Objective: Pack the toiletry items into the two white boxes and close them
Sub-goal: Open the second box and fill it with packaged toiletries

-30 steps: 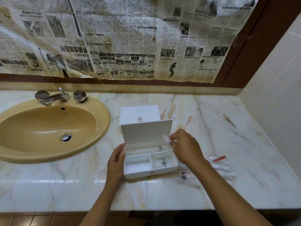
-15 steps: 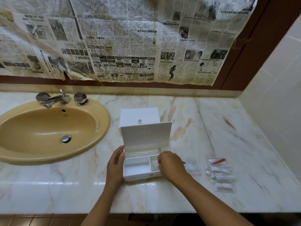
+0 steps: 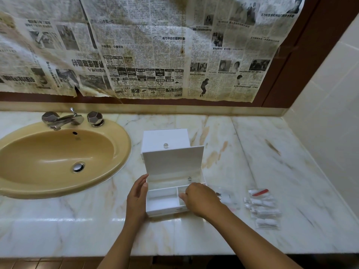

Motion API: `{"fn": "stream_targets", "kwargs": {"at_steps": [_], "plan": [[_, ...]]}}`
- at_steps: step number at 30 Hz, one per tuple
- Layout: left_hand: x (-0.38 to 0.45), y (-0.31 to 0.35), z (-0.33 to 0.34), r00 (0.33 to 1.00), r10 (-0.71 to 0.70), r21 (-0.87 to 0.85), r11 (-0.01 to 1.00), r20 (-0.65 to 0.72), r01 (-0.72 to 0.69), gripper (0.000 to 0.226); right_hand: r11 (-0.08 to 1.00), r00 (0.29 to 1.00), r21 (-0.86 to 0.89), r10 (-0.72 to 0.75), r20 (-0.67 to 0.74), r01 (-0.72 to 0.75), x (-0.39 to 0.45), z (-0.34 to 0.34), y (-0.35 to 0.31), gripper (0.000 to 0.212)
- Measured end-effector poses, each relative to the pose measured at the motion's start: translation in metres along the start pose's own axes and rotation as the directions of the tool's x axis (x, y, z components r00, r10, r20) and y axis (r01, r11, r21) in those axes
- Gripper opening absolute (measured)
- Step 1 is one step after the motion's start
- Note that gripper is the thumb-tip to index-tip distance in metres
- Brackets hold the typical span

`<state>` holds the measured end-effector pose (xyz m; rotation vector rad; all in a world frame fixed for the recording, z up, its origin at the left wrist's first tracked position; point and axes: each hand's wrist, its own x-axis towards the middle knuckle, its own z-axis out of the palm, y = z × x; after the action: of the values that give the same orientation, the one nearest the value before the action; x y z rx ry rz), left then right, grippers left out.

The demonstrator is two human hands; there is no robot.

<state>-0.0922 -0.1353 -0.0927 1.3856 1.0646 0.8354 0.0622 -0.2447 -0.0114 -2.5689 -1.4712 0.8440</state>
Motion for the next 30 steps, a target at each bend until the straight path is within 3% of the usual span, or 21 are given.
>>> {"fn": "stream_targets", "kwargs": {"at_steps": [4, 9, 15, 20, 22, 26, 30], "plan": [[0.001, -0.002, 0.0, 1.0, 0.004, 0.011, 1.0, -0.001, -0.004, 0.026, 0.998, 0.996, 0.052, 0.022, 0.089, -0.026, -0.002, 0.003, -0.001, 0.059], [0.0, -0.001, 0.0, 1.0, 0.0, 0.004, 1.0, -0.002, 0.0, 0.026, 0.999, 0.996, 0.047, -0.003, 0.084, -0.001, -0.001, -0.002, 0.002, 0.06], [0.0, 0.001, 0.0, 1.0, -0.003, 0.006, 1.0, 0.01, 0.003, 0.028, 0.989, 0.988, 0.138, -0.028, -0.152, 0.049, -0.002, -0.022, 0.011, 0.036], [-0.002, 0.004, 0.0, 1.0, 0.005, 0.006, 1.0, 0.014, -0.005, 0.027, 0.991, 0.95, 0.126, 0.089, -0.3, -0.053, 0.004, -0.041, 0.034, 0.022], [-0.002, 0.004, -0.001, 1.0, 0.01, 0.018, 1.0, 0.016, -0.01, 0.027, 0.987, 0.947, 0.084, 0.153, -0.284, -0.134, 0.005, -0.043, 0.047, 0.029], [-0.002, 0.003, -0.001, 1.0, 0.004, 0.008, 1.0, 0.018, -0.004, 0.027, 0.972, 0.967, -0.033, 0.229, -0.108, -0.234, 0.009, -0.035, 0.068, 0.045], [-0.001, 0.002, -0.001, 1.0, 0.006, 0.007, 1.0, 0.018, -0.006, 0.028, 0.965, 0.968, -0.076, 0.248, -0.042, -0.251, 0.012, -0.02, 0.079, 0.037]]}}
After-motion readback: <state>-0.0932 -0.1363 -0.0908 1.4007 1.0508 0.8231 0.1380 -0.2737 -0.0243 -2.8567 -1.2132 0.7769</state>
